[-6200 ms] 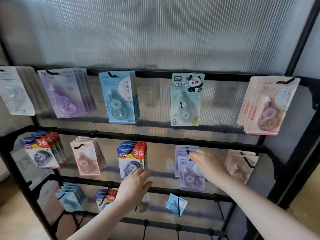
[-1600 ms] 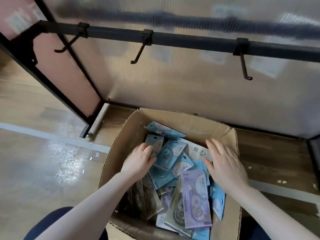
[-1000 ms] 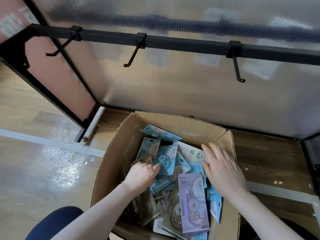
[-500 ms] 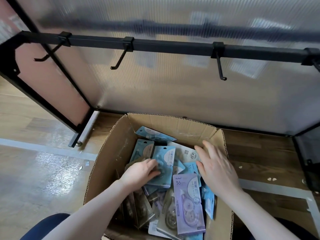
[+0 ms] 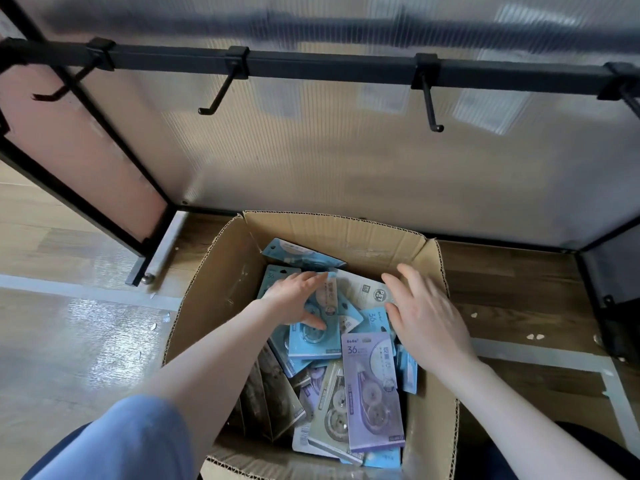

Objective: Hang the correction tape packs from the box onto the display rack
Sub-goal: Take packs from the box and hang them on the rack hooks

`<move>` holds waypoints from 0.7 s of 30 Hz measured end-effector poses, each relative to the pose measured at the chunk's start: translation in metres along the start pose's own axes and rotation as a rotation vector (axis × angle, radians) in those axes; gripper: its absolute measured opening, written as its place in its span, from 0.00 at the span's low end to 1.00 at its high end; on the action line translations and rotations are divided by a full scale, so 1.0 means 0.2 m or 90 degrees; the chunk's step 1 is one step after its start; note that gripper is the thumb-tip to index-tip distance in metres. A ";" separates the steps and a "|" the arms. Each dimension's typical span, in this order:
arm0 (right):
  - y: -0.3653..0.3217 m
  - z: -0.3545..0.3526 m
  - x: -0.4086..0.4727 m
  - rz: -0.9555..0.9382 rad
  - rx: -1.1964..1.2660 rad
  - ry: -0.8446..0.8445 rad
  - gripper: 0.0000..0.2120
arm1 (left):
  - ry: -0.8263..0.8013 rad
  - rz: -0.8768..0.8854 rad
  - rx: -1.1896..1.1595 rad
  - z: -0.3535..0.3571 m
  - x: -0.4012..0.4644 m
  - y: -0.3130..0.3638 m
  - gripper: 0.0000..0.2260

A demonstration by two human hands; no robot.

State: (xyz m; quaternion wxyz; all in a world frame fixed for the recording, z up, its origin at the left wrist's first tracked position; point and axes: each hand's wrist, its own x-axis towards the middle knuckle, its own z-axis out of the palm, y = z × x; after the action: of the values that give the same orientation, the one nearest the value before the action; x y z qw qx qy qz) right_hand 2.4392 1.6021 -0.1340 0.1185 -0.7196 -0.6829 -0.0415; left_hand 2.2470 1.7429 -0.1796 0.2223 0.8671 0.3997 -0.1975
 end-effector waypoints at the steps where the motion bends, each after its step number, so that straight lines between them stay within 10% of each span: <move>1: 0.00 0.00 0.00 -0.002 0.001 -0.006 0.20 | 0.000 -0.002 0.007 0.00 0.00 0.00 0.48; 10: -0.01 -0.01 0.01 -0.025 0.004 -0.056 0.17 | 0.057 -0.060 0.013 0.00 -0.01 -0.01 0.51; 21: -0.08 -0.03 0.04 -0.078 -0.123 -0.237 0.11 | 0.274 -0.116 -0.325 0.00 -0.23 -0.09 0.11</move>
State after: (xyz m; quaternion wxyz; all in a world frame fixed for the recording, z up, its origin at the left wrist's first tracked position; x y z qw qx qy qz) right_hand 2.4242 1.6087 -0.1237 -0.0817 -0.6802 -0.7282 0.0199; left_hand 2.2053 1.7251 -0.1585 0.3240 0.7660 0.5498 0.0774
